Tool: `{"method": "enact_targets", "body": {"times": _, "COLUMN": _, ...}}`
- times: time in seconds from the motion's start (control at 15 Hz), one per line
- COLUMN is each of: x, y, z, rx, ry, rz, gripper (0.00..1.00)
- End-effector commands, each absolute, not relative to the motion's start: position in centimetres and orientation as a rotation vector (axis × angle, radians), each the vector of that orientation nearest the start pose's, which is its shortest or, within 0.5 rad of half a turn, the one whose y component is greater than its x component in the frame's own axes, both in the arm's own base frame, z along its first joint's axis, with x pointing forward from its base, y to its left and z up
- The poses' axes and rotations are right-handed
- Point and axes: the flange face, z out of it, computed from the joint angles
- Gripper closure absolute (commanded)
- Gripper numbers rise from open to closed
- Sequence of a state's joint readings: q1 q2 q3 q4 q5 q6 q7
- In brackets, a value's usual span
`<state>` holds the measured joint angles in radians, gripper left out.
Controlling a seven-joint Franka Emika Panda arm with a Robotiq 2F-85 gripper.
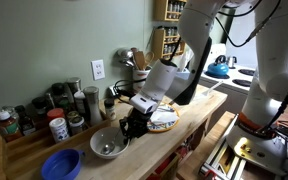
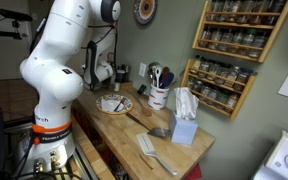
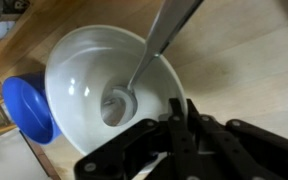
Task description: Pick up the white bowl and move it to the left side of the table
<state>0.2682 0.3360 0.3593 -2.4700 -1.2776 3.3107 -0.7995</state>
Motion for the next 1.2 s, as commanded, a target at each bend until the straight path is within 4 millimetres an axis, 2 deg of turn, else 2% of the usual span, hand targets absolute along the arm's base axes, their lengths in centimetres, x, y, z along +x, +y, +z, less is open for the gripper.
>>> {"method": "enact_targets", "body": {"times": 0.0, "x": 30.4, "y": 36.7, "z": 21.1, "rx": 0.702, "ry": 2.909, "rz": 0.7, "gripper": 0.98}}
{"method": "enact_targets", "body": {"times": 0.2, "x": 30.8, "y": 37.7, "z": 21.8, "rx": 0.741, "ry": 2.893, "rz": 0.68, "gripper": 0.98}}
{"method": "enact_targets", "body": {"times": 0.27, "x": 31.0, "y": 37.9, "z": 22.0, "rx": 0.766, "ry": 2.891, "rz": 0.678, "gripper": 0.72}}
{"method": "enact_targets", "body": {"times": 0.53, "x": 31.5, "y": 38.3, "z": 24.0, "rx": 0.811, "ry": 2.867, "rz": 0.643, "gripper": 0.46}}
{"method": "enact_targets", "body": {"times": 0.73, "x": 30.3, "y": 38.2, "z": 24.7, "rx": 0.729, "ry": 2.938, "rz": 0.66, "gripper": 0.22}}
{"method": "enact_targets", "body": {"times": 0.93, "x": 28.6, "y": 37.9, "z": 25.5, "rx": 0.564, "ry": 3.029, "rz": 0.672, "gripper": 0.01}}
{"method": "enact_targets", "body": {"times": 1.13, "x": 28.1, "y": 36.7, "z": 27.4, "rx": 0.491, "ry": 3.049, "rz": 0.707, "gripper": 0.0}}
